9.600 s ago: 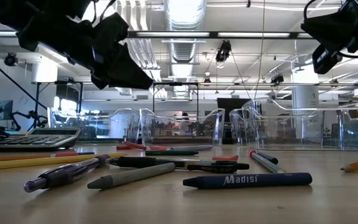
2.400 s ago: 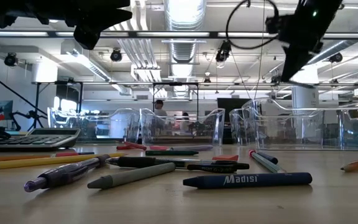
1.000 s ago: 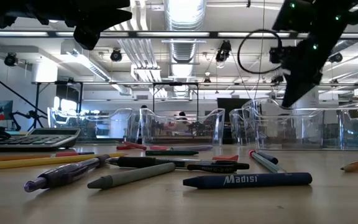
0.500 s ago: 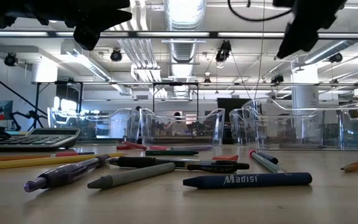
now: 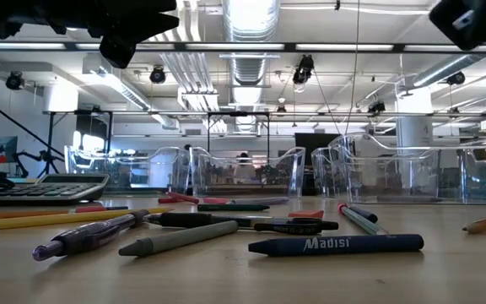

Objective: Sort crayons/erasers/pens/pencils in bins
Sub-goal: Put the green crayon into the bottom transparent bin

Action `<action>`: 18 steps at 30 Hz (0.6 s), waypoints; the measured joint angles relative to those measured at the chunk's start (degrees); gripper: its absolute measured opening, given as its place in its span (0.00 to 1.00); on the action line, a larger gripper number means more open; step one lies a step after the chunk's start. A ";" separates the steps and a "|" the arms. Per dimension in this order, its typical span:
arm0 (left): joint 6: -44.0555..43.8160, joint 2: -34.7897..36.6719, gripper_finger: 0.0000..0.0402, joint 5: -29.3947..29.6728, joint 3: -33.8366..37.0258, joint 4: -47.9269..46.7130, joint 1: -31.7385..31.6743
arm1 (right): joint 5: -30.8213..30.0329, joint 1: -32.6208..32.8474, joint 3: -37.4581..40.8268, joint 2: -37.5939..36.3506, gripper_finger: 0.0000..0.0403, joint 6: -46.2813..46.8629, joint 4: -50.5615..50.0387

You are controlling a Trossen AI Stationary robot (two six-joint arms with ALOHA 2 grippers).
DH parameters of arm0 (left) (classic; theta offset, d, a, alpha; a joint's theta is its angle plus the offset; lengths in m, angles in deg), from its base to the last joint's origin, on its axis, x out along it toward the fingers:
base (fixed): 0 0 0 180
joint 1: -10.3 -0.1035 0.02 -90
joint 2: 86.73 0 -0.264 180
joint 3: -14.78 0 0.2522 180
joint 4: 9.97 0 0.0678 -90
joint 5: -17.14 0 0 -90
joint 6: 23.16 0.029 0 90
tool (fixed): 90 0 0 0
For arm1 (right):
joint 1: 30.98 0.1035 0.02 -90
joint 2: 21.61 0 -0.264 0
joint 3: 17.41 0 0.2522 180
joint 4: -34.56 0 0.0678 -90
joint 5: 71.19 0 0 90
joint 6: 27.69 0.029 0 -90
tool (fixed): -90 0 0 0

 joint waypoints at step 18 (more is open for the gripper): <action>-0.02 0.00 0.30 0.00 0.00 0.07 -0.02 | 10.49 3.28 -3.07 24.45 0.32 3.71 3.00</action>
